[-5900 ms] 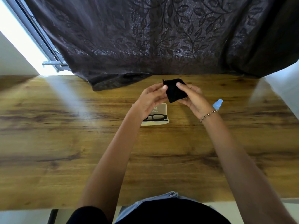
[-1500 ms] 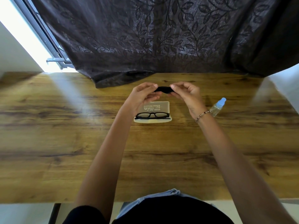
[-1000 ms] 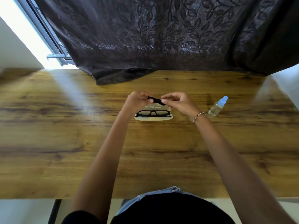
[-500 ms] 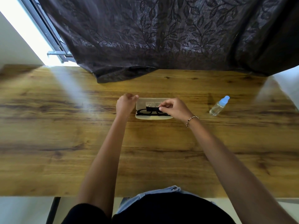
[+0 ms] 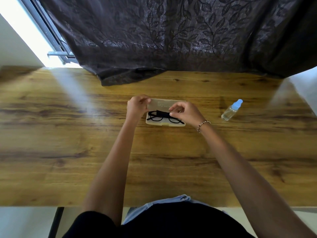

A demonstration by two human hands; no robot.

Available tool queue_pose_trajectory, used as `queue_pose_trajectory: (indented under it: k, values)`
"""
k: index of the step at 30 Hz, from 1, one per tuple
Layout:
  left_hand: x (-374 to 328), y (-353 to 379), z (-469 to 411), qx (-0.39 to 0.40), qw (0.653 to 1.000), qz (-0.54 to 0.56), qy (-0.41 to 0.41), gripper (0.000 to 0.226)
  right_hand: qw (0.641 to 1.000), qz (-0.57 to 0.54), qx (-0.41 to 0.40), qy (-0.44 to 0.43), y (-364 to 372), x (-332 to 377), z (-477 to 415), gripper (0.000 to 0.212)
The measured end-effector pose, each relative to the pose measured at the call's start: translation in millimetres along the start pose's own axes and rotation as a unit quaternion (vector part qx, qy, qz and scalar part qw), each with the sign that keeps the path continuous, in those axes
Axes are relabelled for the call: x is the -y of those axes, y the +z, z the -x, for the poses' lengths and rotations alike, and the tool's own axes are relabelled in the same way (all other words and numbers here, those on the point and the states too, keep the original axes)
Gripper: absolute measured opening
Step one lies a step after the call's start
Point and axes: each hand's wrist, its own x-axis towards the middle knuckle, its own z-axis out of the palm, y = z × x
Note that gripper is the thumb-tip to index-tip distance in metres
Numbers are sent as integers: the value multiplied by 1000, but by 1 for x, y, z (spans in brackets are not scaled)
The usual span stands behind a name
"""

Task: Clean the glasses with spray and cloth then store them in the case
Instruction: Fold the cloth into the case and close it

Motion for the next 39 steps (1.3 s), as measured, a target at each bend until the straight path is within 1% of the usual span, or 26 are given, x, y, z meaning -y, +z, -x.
queue_pose_trajectory:
  k: [4, 7, 11, 15, 18, 20, 22, 24, 27, 30, 34, 37, 39]
  values:
    - [-1, 4, 1, -23, 999, 5, 28, 17, 998, 48, -34, -12, -1, -1, 1, 5]
    - [-1, 6, 1, -33, 998, -20, 59, 18, 994, 83, -63, -28, 1, -3, 2, 1]
    - [0, 7, 1, -44, 996, -33, 69, 19, 988, 124, -79, -45, 4, -3, 3, 10]
    - [2, 9, 1, -46, 996, -30, 63, 19, 986, 129, -89, -59, 4, -2, 6, 19]
    - [2, 9, -1, -49, 996, -39, 65, 18, 978, 138, -132, -86, 1, 4, 5, 23]
    - [3, 8, 0, -47, 996, -40, 71, 19, 968, 161, -161, -107, -2, 6, 3, 32]
    - [4, 7, 2, -46, 996, -27, 74, 19, 969, 174, -144, -100, -7, 6, -1, 41]
    - [4, 6, 5, -48, 995, -21, 81, 20, 980, 163, -97, -60, -12, 4, -7, 42]
    - [6, 5, 8, -57, 994, -12, 87, 23, 993, 119, -27, -4, -22, -3, -15, 36]
    - [7, 6, 9, -62, 995, 9, 83, 23, 999, 36, 10, 27, -31, -6, -18, 24]
    - [9, 7, 9, -52, 995, 16, 89, 23, 999, -24, 10, 44, -31, -4, -13, 18]
    - [14, 5, 11, -43, 993, 31, 106, 22, 999, -24, 0, 39, -31, -3, -9, 19]
    - [19, 3, 14, -34, 992, 41, 113, 22, 1000, -19, -16, 17, -30, -5, -5, 21]
